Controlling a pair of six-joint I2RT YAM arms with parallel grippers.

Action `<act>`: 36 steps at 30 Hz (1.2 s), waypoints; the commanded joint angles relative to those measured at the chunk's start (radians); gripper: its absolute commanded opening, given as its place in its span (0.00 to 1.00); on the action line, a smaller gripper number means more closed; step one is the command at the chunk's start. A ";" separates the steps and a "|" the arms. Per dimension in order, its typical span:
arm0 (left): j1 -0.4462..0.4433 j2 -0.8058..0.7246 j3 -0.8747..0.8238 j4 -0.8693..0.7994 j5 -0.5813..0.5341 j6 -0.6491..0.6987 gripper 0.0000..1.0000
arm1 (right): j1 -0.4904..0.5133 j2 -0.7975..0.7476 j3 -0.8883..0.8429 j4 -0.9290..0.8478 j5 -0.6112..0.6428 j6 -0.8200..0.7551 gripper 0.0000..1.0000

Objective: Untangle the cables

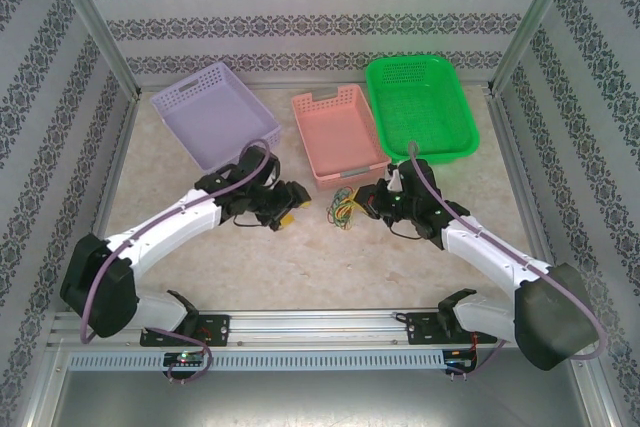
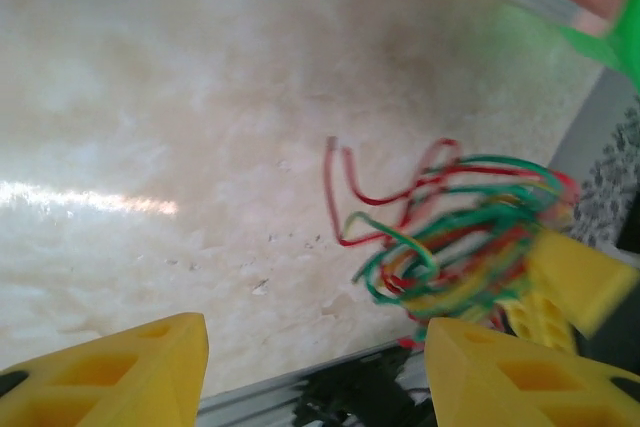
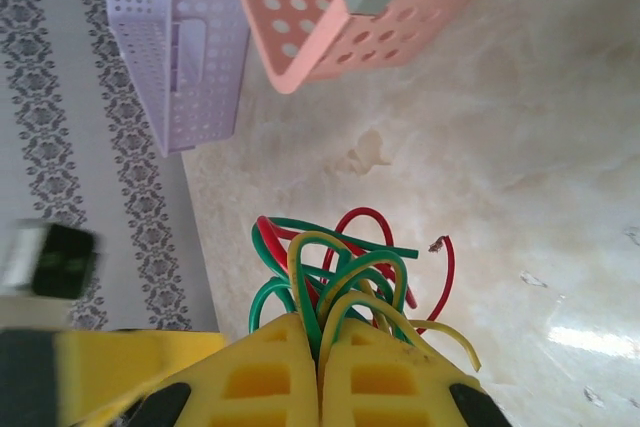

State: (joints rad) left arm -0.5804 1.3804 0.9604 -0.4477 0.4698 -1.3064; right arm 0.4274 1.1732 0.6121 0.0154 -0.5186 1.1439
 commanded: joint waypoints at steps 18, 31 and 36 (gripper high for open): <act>-0.049 0.068 -0.052 0.217 0.086 -0.624 0.48 | 0.064 0.073 0.027 0.136 -0.079 -0.032 0.00; -0.074 0.092 -0.066 0.196 0.071 -0.671 0.26 | 0.086 0.062 0.017 0.173 -0.064 0.000 0.00; -0.072 0.106 -0.070 0.202 0.044 -0.663 0.00 | 0.086 0.056 0.018 0.163 -0.067 0.002 0.00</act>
State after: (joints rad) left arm -0.6426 1.4769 0.9043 -0.1944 0.5411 -1.8065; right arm 0.5022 1.2446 0.6125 0.1444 -0.5735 1.1309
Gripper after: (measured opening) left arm 0.038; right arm 0.064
